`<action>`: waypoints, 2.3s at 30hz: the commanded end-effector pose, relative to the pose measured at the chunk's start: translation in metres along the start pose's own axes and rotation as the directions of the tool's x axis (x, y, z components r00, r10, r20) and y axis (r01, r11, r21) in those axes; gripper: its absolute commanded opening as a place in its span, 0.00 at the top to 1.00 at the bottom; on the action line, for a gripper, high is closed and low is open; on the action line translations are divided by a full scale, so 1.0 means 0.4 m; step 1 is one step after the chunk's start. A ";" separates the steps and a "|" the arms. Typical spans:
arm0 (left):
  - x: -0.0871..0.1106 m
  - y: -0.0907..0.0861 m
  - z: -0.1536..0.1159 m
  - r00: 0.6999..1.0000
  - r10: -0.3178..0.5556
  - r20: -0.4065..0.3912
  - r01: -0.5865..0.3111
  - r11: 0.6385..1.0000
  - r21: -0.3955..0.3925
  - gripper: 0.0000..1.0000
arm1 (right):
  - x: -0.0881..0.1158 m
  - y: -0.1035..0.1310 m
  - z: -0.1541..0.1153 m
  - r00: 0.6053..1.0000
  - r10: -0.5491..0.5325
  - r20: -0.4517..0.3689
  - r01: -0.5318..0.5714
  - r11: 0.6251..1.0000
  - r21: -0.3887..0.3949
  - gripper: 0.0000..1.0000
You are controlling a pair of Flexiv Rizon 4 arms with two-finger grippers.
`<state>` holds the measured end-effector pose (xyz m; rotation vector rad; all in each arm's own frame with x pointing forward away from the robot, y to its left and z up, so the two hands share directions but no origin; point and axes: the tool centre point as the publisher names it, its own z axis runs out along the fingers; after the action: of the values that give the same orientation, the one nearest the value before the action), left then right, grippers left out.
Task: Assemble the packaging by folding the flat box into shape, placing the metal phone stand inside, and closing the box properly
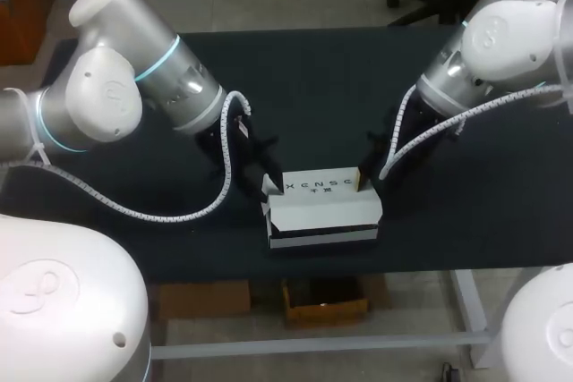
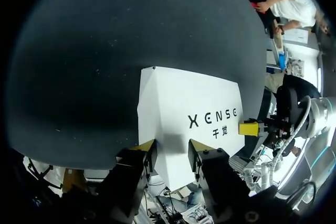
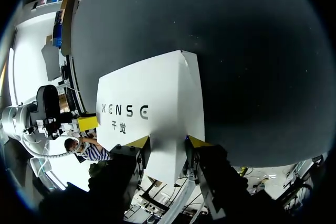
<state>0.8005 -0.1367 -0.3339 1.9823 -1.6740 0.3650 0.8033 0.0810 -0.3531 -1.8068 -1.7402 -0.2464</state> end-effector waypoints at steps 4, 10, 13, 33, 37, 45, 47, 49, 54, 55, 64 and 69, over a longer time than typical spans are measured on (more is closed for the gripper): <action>0.012 -0.005 0.002 1.000 -0.020 0.011 0.020 1.000 -0.013 0.60 | 0.015 0.003 -0.004 1.000 0.002 0.005 -0.002 1.000 0.008 0.59; 0.017 -0.005 -0.001 0.999 -0.040 0.016 0.040 0.999 -0.019 0.60 | 0.018 0.002 -0.007 1.000 0.007 0.007 -0.007 1.000 0.009 0.58; 0.020 -0.005 -0.002 0.999 -0.051 0.018 0.051 0.998 -0.030 0.60 | 0.019 0.002 -0.007 1.000 0.009 0.008 -0.009 1.000 0.009 0.58; 0.031 -0.016 -0.021 0.994 -0.106 -0.008 0.105 0.991 -0.088 0.57 | 0.030 0.003 -0.020 1.000 0.019 0.002 -0.019 1.000 0.018 0.57; 0.032 -0.018 -0.023 0.994 -0.111 -0.008 0.110 0.989 -0.096 0.58 | 0.032 0.005 -0.024 1.000 0.020 -0.002 -0.020 1.000 0.022 0.58; 0.035 -0.024 -0.027 0.993 -0.120 -0.010 0.118 0.986 -0.115 0.59 | 0.037 0.004 -0.033 1.000 0.024 -0.006 -0.024 0.999 0.028 0.57; 0.037 -0.025 -0.028 0.993 -0.121 -0.010 0.119 0.986 -0.118 0.58 | 0.039 0.003 -0.035 1.000 0.024 -0.007 -0.024 0.999 0.028 0.57; 0.038 -0.026 -0.030 0.993 -0.121 -0.009 0.119 0.986 -0.121 0.59 | 0.039 0.003 -0.036 1.000 0.025 -0.008 -0.025 0.999 0.028 0.57; 0.043 -0.028 -0.033 0.992 -0.124 -0.003 0.122 0.984 -0.129 0.60 | 0.040 0.003 -0.037 1.000 0.029 -0.011 -0.029 0.999 0.033 0.57; 0.044 -0.028 -0.034 0.992 -0.124 -0.002 0.122 0.984 -0.131 0.60 | 0.040 0.004 -0.038 0.999 0.030 -0.012 -0.029 0.999 0.034 0.58; 0.047 -0.032 -0.039 0.991 -0.130 0.007 0.130 0.981 -0.142 0.60 | 0.046 0.005 -0.041 0.999 0.036 -0.012 -0.036 0.999 0.040 0.58; 0.049 -0.033 -0.044 0.991 -0.134 0.009 0.134 0.980 -0.148 0.61 | 0.050 0.004 -0.046 0.999 0.038 -0.014 -0.038 0.998 0.043 0.58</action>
<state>0.8161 -0.1378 -0.3136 1.9704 -1.5083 0.1997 0.8104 0.0841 -0.3308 -1.8079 -1.6867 -0.2131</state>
